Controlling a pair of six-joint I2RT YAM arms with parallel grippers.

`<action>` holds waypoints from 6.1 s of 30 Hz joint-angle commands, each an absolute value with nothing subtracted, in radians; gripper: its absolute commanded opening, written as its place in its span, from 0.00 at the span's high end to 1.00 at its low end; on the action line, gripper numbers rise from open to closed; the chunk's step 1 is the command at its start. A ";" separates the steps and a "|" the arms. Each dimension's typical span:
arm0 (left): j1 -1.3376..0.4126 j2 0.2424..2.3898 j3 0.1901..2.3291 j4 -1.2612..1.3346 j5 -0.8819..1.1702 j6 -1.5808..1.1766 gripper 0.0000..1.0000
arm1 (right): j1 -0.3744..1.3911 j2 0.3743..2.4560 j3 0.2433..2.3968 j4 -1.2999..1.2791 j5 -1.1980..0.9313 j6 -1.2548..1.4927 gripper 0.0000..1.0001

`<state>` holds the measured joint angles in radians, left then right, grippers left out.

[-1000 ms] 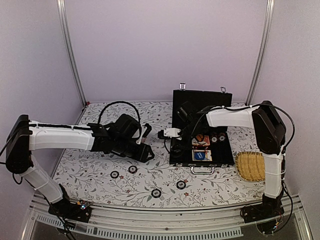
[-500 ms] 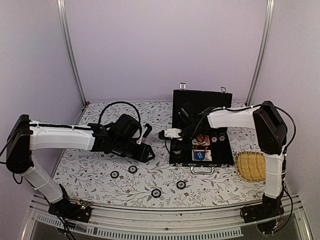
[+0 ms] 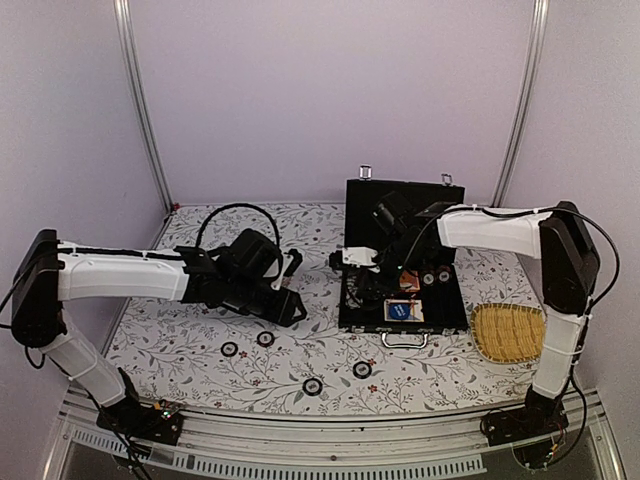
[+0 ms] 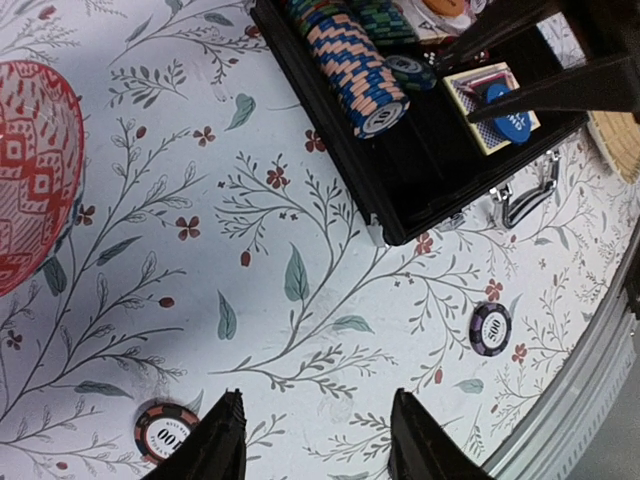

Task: Pack up texas hold em set

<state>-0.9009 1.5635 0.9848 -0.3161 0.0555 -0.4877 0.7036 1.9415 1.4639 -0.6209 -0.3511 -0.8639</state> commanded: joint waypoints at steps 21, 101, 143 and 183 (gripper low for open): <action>-0.888 1.612 1.080 -0.707 0.000 -0.395 0.47 | 0.634 1.447 1.036 -0.726 -0.448 -0.757 0.51; -0.819 1.569 0.961 -0.659 0.015 -0.405 0.47 | 1.062 1.887 1.278 -0.822 -0.165 -0.760 0.68; -0.819 1.517 0.981 -0.680 0.021 -0.429 0.47 | 0.330 1.807 1.155 -0.439 0.048 -0.876 0.65; -0.821 1.546 0.983 -0.651 0.039 -0.421 0.47 | 0.325 1.733 1.090 -0.378 0.124 -0.923 0.49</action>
<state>-0.8314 1.5333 0.9813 -0.6666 0.0307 -0.4229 0.3321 1.7771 1.0943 -0.3710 0.1253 -0.9329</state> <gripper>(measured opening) 0.530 0.506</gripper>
